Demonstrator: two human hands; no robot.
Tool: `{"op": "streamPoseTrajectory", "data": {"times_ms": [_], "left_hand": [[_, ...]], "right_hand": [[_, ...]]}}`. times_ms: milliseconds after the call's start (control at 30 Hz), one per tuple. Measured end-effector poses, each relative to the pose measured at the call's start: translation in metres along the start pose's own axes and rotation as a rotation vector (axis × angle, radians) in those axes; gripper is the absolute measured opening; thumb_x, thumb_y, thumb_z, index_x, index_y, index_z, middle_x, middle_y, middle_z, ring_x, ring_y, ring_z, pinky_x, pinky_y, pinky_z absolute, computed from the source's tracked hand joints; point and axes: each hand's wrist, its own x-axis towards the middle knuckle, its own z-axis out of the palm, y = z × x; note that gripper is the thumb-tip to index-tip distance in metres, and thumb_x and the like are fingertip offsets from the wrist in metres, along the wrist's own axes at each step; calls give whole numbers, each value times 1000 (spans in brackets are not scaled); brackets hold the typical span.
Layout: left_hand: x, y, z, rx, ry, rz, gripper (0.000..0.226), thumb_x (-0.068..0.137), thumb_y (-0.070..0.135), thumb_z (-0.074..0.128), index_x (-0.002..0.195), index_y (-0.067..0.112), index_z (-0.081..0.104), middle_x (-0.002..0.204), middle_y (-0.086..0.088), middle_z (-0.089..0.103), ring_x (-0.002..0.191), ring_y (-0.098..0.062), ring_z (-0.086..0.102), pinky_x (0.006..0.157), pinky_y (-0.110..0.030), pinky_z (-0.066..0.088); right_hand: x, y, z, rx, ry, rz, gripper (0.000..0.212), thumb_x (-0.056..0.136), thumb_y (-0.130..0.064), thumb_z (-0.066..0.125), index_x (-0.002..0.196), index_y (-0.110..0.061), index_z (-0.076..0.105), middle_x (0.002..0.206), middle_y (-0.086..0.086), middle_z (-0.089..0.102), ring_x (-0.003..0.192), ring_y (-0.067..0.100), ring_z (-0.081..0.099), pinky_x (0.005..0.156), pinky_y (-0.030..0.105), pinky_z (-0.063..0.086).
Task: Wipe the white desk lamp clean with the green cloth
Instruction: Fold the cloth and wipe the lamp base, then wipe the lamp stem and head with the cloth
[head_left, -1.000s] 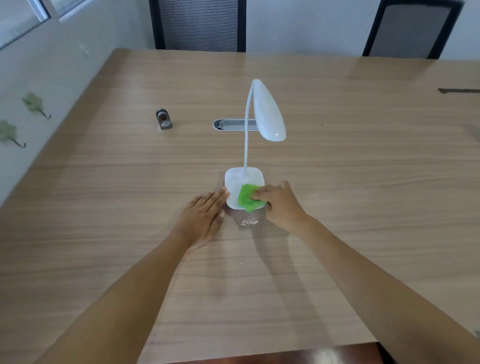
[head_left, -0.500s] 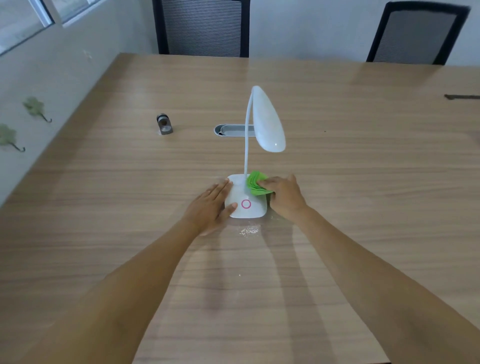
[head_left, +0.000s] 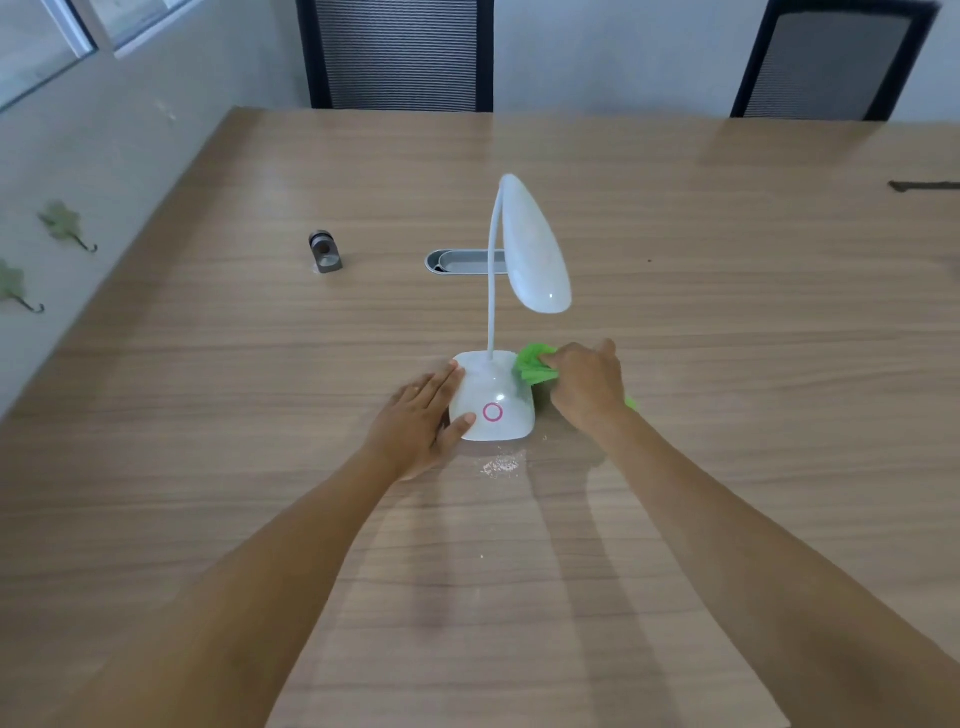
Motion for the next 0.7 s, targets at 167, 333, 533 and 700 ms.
{"op": "streamPoseTrajectory", "data": {"times_ms": [167,333,533,700], "left_hand": [[0,-1,-1,17,6,9,86,76,65,6,149,20,15,159,3,18,144,-20,24,119,-37,20],[0,1,-3,42,-44,-13,89,74,68,1,150,22,9,161,5,13,146,-20,19,120,-39,17],[0,1,-9,86,-105,-8,96,70,75,-2,150,22,9,161,4,12,147,-21,16,119,-42,16],[12,9,-30,108,-252,-94,71,91,57,27,150,20,12,161,1,8,148,-21,9,121,-43,13]], "right_hand": [[-28,-10,13,147,-110,-216,44,87,-8,45,124,-29,55,125,-1,58,105,32,43,99,35,38],[-33,12,3,7,-49,-53,52,81,-1,47,126,-27,54,132,-2,57,99,32,40,92,38,41],[-63,-2,5,79,-110,-207,55,80,2,47,125,-28,55,133,-2,57,99,31,42,93,37,41],[-50,10,-35,73,1,-70,57,80,4,40,120,-30,59,116,3,66,100,34,44,91,35,40]]}}
